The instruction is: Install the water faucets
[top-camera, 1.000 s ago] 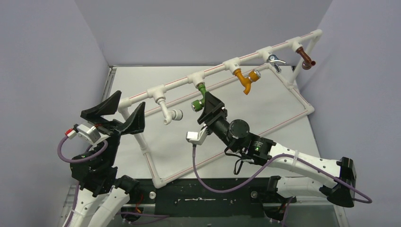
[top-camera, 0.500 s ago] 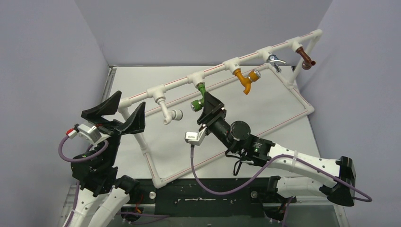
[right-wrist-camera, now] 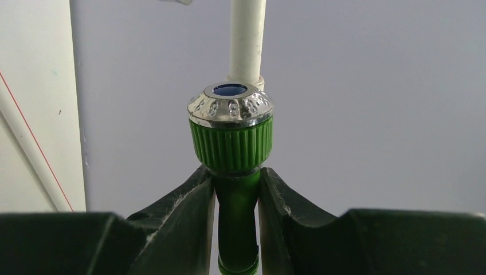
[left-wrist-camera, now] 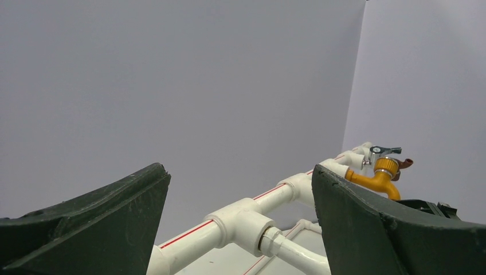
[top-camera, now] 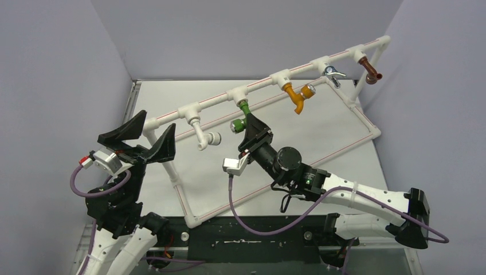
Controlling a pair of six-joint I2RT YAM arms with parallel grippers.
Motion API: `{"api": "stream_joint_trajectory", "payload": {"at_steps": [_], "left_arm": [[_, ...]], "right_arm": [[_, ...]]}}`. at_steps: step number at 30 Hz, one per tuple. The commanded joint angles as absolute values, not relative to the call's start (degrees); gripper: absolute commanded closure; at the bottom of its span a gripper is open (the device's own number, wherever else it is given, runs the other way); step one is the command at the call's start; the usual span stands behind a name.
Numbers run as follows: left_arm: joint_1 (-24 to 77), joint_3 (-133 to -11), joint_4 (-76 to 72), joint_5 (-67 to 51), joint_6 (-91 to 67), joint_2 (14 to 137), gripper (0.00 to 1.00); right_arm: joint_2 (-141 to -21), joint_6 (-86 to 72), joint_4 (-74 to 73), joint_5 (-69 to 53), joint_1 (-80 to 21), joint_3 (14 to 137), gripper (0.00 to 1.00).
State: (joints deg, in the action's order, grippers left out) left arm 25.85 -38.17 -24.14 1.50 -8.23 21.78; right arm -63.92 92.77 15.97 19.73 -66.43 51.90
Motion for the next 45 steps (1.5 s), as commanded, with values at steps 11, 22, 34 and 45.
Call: {"api": "stream_joint_trajectory", "payload": {"at_steps": [11, 22, 34, 45], "left_arm": [[26.18, -38.66, -26.11, 2.21, -7.05, 21.52, 0.06], [25.86, -38.75, -25.89, 2.22, -7.25, 21.70, 0.06], [25.66, -38.67, -25.99, 2.27, -7.56, 21.46, 0.06], [25.75, -38.64, -26.31, 2.00, -8.00, 21.67, 0.06]], "right_arm": [[-65.99, 69.23, 42.25, 22.27, -66.87, 47.49, 1.00], [-67.76, 39.42, 51.25, 29.51, -65.55, 49.14, 1.00], [-66.16, 4.17, 55.19, 39.13, -60.60, 47.33, 1.00], [-67.15, -26.14, 52.22, 52.75, -58.70, 46.91, 1.00]]}}
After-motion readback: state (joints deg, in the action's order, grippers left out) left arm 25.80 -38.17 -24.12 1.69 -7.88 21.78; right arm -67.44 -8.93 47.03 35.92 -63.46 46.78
